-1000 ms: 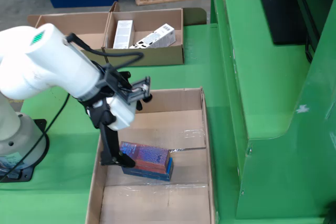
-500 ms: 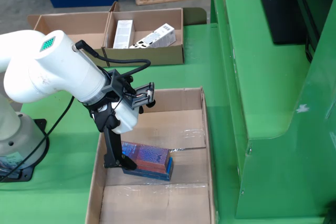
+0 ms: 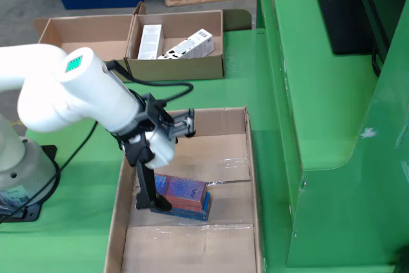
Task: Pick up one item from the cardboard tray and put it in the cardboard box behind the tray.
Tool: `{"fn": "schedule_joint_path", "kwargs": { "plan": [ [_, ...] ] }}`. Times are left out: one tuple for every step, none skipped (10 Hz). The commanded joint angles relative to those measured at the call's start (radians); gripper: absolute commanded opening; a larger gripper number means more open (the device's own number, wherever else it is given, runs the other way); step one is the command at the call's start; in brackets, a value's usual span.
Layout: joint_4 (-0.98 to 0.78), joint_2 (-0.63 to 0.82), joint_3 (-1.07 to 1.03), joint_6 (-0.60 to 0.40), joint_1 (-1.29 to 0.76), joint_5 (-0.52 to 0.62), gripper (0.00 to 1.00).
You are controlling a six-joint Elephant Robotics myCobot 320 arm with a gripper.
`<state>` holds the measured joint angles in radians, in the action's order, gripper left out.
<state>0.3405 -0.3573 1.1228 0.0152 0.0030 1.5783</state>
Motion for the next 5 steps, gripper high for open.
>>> {"fn": "schedule_joint_path", "kwargs": {
  "plan": [
    [0.071, -0.024, 0.022, -0.010, -0.017, 0.004, 1.00],
    [0.083, -0.038, 0.032, -0.010, -0.015, 0.004, 1.00],
    [0.100, -0.059, 0.041, -0.011, -0.017, 0.008, 1.00],
    [0.118, -0.068, 0.057, -0.008, -0.017, 0.006, 1.00],
    [0.118, -0.068, 0.057, -0.008, -0.017, 0.006, 1.00]
  ]
}}
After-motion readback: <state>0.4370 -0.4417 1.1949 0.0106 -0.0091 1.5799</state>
